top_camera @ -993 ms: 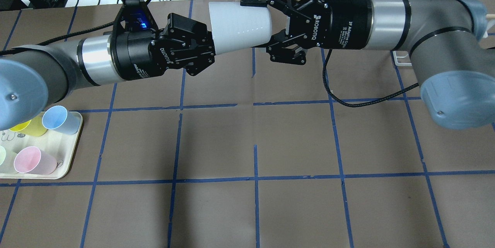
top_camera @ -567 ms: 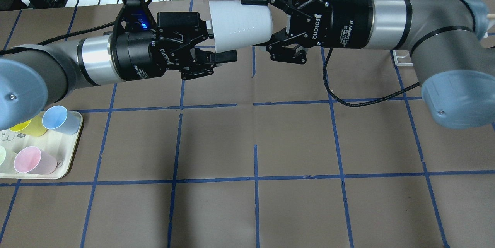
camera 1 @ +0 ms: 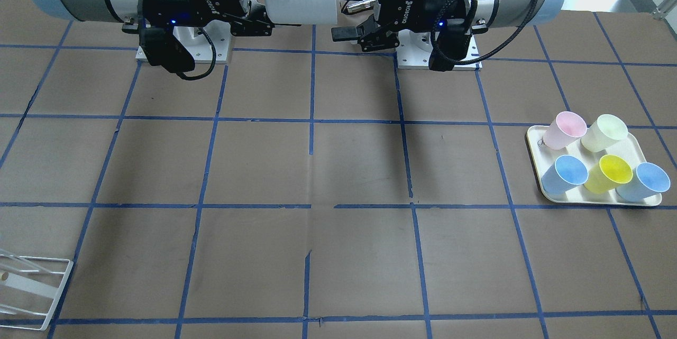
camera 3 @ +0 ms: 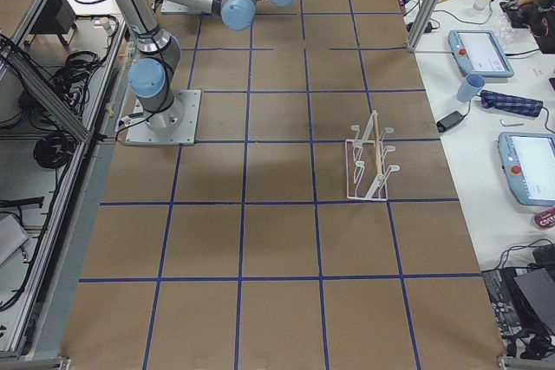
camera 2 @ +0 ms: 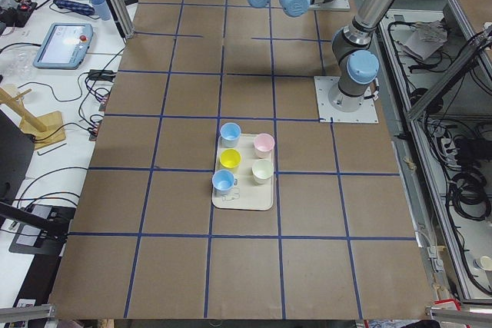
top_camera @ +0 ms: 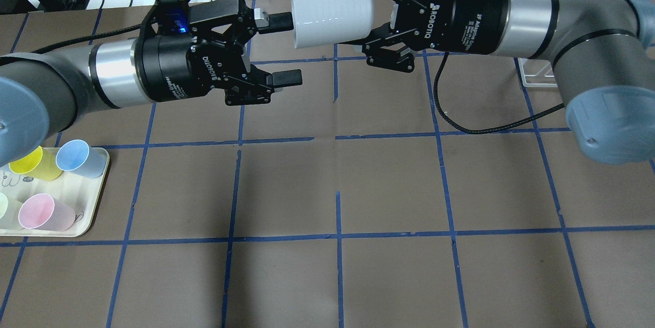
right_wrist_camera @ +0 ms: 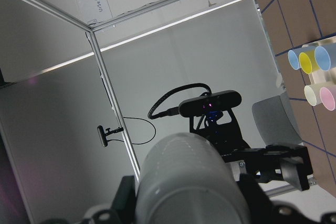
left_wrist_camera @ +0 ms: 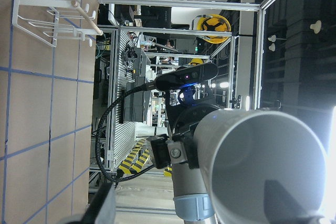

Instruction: Transfer IKEA cup to right arm and place on rack

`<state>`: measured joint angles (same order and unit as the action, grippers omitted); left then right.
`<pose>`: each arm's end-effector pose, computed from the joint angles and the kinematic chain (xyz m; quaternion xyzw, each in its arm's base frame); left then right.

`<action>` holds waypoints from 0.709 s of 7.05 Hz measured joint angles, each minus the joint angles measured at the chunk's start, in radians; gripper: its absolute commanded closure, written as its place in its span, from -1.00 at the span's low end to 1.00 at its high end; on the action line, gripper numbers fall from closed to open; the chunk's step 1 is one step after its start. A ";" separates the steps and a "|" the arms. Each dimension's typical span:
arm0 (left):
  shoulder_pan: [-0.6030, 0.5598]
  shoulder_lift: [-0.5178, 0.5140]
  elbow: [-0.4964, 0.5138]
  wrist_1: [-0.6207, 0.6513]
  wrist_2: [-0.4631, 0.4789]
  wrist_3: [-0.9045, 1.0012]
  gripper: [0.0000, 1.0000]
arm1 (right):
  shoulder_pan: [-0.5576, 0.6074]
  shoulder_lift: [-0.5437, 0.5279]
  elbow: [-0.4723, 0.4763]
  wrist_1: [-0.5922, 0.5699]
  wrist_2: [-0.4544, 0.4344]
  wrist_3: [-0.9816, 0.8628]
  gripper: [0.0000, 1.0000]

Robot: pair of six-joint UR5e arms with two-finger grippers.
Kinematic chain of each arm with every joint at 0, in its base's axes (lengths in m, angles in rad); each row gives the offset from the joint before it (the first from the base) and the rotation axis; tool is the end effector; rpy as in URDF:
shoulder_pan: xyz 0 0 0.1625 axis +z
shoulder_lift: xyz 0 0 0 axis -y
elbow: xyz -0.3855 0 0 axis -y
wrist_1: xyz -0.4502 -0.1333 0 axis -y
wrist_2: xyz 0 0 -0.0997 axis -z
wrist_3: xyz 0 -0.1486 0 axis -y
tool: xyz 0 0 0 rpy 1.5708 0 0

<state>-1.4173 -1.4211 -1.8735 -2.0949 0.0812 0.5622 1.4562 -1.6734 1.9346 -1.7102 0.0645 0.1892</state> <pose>-0.2081 -0.4952 0.4032 0.0797 -0.7247 -0.0048 0.6844 0.2231 -0.5245 0.4271 0.1472 0.6681 0.0688 0.7261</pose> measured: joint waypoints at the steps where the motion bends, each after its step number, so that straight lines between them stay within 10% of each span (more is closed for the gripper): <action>1: 0.039 0.004 0.021 -0.002 0.106 -0.075 -1.00 | -0.023 0.000 0.000 0.000 0.002 0.002 -0.41; 5: 0.112 0.034 0.102 0.085 0.667 -0.206 -1.00 | -0.096 -0.001 -0.009 -0.004 -0.128 0.010 -0.37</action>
<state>-1.3051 -1.3870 -1.7715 -2.0094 0.7482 0.3566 1.3603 -1.6748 1.9254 -1.7144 -0.0639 0.1994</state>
